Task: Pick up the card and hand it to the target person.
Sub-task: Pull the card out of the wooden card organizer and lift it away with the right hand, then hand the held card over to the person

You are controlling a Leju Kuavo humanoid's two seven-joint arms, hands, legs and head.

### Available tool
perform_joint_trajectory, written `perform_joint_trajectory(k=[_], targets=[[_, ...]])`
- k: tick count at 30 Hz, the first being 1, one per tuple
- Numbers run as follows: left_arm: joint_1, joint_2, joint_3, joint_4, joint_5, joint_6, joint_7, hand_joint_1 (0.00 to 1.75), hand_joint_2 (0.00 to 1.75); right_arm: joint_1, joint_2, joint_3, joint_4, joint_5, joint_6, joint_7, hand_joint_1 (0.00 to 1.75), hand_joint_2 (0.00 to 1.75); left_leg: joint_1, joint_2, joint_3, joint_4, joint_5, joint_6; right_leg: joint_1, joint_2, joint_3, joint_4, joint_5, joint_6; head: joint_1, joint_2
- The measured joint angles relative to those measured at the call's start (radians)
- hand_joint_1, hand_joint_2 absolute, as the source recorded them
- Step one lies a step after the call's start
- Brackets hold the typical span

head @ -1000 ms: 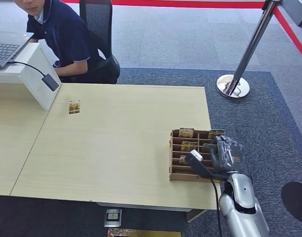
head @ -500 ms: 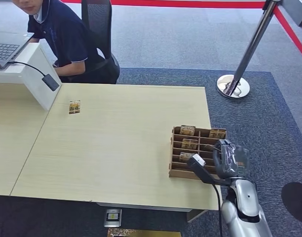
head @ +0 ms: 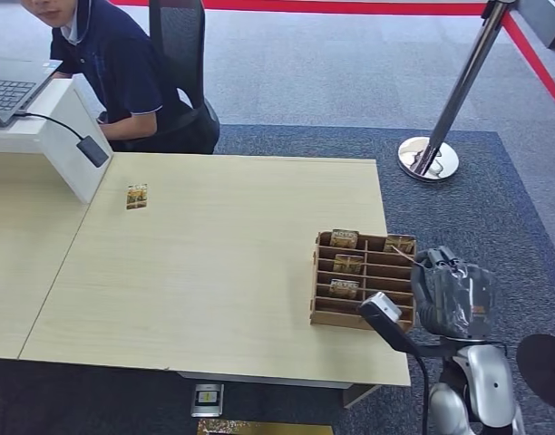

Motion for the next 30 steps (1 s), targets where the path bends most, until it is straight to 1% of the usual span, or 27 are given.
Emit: perform_joint_trajectory(k=[5,7,8,12,16,19,24,30], targets=[[-0.002,0.0,0.001,0.0,-0.01,0.0,-0.003,0.0,0.0,-0.025,-0.001,0.057,-0.025,-0.031,0.029,-0.033,1.75,1.75,0.0,0.0,0.0,0.0,0.0,0.0,0.0,0.0,0.0,0.0,0.0,0.0,0.0,0.0],[-0.003,0.0,0.001,0.0,-0.017,-0.001,-0.003,0.0,0.0,-0.066,0.002,0.09,0.003,-0.062,0.044,-0.049,1.75,1.75,0.0,0.001,0.0,0.0,0.0,-0.001,0.0,0.0,0.0,0.001,0.0,-0.001,0.0,0.0],[-0.006,-0.001,0.001,0.0,-0.022,-0.002,-0.003,0.0,0.0,-0.104,0.009,0.115,0.04,-0.079,0.049,-0.055,1.75,1.75,0.0,0.001,0.0,0.0,0.001,-0.001,0.0,0.0,0.0,0.001,0.001,-0.001,0.0,0.0],[-0.012,-0.001,0.001,0.0,-0.04,-0.005,-0.002,0.0,0.0,-0.277,0.066,0.205,0.242,-0.134,0.052,-0.068,1.75,1.75,0.0,0.001,0.0,0.0,0.003,-0.003,0.0,0.0,-0.001,0.003,0.002,-0.002,0.0,0.0],[-0.017,-0.001,0.001,0.0,-0.054,-0.007,0.003,0.0,0.0,-0.421,0.141,0.261,0.44,-0.167,0.041,-0.082,1.75,1.75,0.001,0.001,0.0,0.0,0.004,-0.004,0.0,0.0,-0.001,0.004,0.002,-0.003,0.0,0.0],[-0.019,-0.001,0.0,0.0,-0.065,-0.008,0.005,0.0,0.0,-0.511,0.199,0.289,0.575,-0.181,0.026,-0.082,1.75,1.75,0.001,0.001,0.0,0.0,0.004,-0.004,0.0,0.0,-0.002,0.005,0.002,-0.003,0.0,0.0],[-0.019,-0.001,0.0,0.0,-0.076,-0.009,0.007,0.0,0.0,-0.608,0.268,0.316,0.731,-0.194,0.021,-0.081,1.75,1.75,0.001,0.001,-0.001,0.0,0.004,-0.004,0.0,0.0,-0.003,0.005,0.002,-0.003,0.0,0.0],[-0.019,0.0,0.0,0.0,-0.088,-0.011,0.01,0.0,0.0,-0.669,0.317,0.322,0.851,-0.216,0.004,-0.083,1.75,1.75,0.001,0.001,-0.001,0.0,0.004,-0.004,0.0,0.0,-0.003,0.004,0.002,-0.003,0.0,0.0]])
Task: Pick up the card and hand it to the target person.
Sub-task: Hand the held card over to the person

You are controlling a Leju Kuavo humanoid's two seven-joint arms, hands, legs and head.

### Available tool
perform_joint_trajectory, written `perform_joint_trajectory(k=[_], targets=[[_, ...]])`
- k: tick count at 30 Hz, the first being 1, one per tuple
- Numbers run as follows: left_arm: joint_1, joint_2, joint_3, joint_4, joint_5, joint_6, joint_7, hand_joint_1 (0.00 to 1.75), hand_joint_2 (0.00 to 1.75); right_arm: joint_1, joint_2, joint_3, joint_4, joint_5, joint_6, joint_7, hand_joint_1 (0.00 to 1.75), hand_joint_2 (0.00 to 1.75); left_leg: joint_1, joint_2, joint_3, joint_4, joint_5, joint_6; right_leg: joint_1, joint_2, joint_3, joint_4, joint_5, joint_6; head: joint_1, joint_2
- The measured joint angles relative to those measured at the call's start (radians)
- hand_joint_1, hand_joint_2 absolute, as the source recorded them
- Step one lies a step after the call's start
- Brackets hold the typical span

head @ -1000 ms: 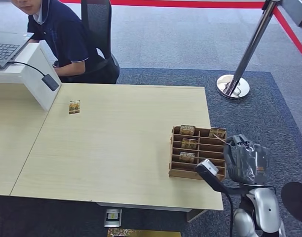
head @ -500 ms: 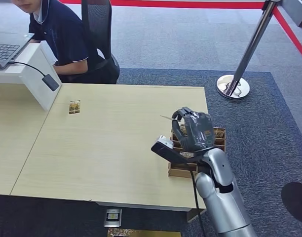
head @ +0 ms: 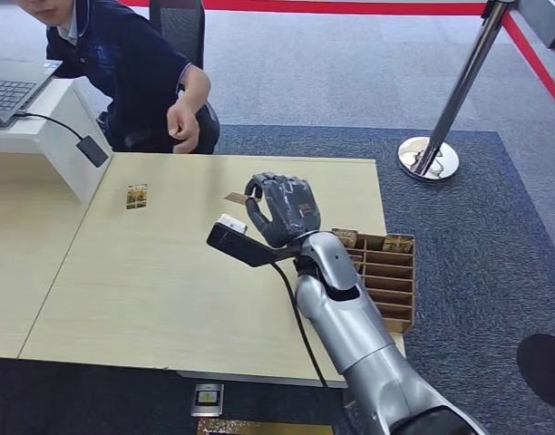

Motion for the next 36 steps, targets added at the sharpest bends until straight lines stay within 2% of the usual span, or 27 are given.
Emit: perform_joint_trajectory(k=[10,23,24,28,36], targets=[[0.0,0.0,0.0,0.0,-0.003,0.003,0.001,0.0,0.0,-0.013,0.022,0.0,0.101,-0.014,-0.039,-0.01,1.75,1.75,0.0,0.0,0.0,0.0,0.0,0.0,0.0,0.0,0.0,0.0,0.0,0.0,0.0,0.0],[0.0,0.0,0.0,0.001,-0.011,0.006,0.001,0.0,0.0,-0.023,0.028,0.0,0.151,-0.011,-0.045,-0.013,1.75,1.75,0.0,0.0,0.0,0.0,0.0,0.0,0.0,0.0,0.0,0.0,0.0,0.0,0.0,0.0],[0.0,0.0,0.0,0.002,-0.012,0.006,0.001,0.0,0.0,-0.023,0.028,0.0,0.153,-0.012,-0.045,-0.014,1.7,1.75,0.0,0.0,0.0,0.0,0.0,0.0,0.0,0.0,0.0,0.0,0.0,0.0,0.0,0.0],[0.0,0.0,0.0,0.005,-0.013,0.006,0.002,0.0,0.0,-0.025,0.028,0.0,0.166,-0.028,-0.049,-0.028,0.0,1.75,0.0,0.0,0.0,0.0,0.0,0.0,0.0,0.0,0.0,0.0,0.0,0.0,0.0,0.0],[0.0,0.0,0.001,0.006,-0.001,0.011,0.002,0.0,0.0,-0.007,0.019,-0.004,0.136,-0.122,-0.051,-0.069,0.0,1.75,0.0,0.0,0.0,0.0,0.0,0.0,0.0,0.0,-0.001,0.0,0.0,0.0,0.0,0.0]])
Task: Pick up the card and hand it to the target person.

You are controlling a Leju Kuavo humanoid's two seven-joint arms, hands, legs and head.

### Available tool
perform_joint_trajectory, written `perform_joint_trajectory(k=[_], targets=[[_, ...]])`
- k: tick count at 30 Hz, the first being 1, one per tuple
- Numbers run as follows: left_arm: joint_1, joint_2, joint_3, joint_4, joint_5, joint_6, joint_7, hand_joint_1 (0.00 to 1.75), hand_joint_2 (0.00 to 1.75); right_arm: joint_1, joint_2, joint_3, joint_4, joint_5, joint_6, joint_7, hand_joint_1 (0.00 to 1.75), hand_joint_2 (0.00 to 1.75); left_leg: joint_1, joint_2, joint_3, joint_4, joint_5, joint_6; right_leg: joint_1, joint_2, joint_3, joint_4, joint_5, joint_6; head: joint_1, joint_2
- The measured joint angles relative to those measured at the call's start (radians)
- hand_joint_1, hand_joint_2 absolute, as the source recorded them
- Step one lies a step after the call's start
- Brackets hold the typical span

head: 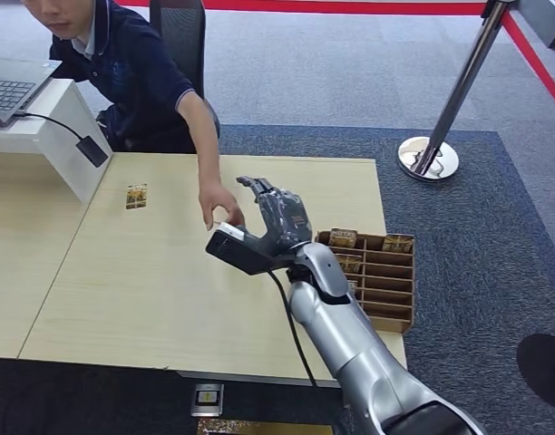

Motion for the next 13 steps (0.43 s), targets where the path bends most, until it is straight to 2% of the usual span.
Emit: perform_joint_trajectory(k=[5,9,13], targets=[[0.0,0.0,0.006,0.001,0.012,0.004,0.0,0.0,0.0,0.089,-0.035,-0.025,-0.153,-0.118,0.028,-0.051,0.0,1.75,0.0,0.0,0.0,0.0,0.0,0.0,0.0,0.0,0.0,-0.001,0.0,0.0,0.0,0.0],[0.003,0.0,0.022,0.001,0.024,0.006,-0.002,0.0,0.0,0.222,-0.081,-0.063,-0.379,-0.217,0.056,-0.073,0.0,1.75,0.0,-0.001,-0.001,0.0,-0.001,0.0,0.0,0.0,-0.001,-0.002,0.0,0.0,0.0,0.0],[0.004,-0.001,0.039,0.001,0.037,0.009,-0.006,0.0,0.0,0.362,-0.114,-0.11,-0.571,-0.277,0.045,-0.097,0.0,1.75,0.0,-0.001,-0.001,0.0,-0.002,0.0,0.0,0.0,-0.001,-0.002,-0.001,0.0,0.0,0.0]])
